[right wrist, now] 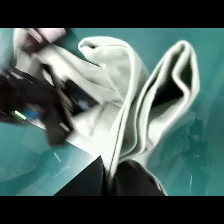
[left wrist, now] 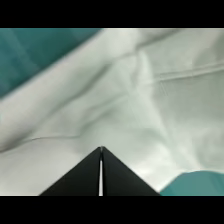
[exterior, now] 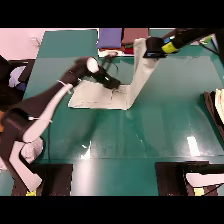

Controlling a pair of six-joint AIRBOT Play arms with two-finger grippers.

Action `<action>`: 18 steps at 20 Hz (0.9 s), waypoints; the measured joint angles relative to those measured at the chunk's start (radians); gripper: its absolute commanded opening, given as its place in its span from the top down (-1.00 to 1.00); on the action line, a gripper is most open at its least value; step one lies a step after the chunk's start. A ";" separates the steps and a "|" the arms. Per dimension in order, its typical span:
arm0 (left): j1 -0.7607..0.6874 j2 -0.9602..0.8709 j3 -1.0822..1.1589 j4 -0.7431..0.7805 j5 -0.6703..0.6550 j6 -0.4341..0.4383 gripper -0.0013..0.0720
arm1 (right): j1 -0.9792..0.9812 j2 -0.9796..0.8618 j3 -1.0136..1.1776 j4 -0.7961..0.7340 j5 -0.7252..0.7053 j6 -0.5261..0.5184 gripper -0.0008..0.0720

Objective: Fold the shirts.

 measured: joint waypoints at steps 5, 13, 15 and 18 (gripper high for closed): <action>0.188 0.230 0.005 0.148 -0.074 0.000 0.89 | 0.145 -0.131 0.032 0.064 -0.160 0.024 0.93; 0.359 0.459 0.006 0.249 -0.141 0.000 0.89 | 0.347 -0.370 0.037 0.268 -0.523 -0.116 0.11; 0.365 0.473 0.006 0.251 -0.167 0.001 0.89 | 0.338 -0.359 0.006 0.264 -0.529 -0.137 0.11; 0.373 0.483 0.006 0.249 -0.192 0.003 0.89 | 0.280 -0.277 -0.092 0.216 -0.520 -0.144 0.11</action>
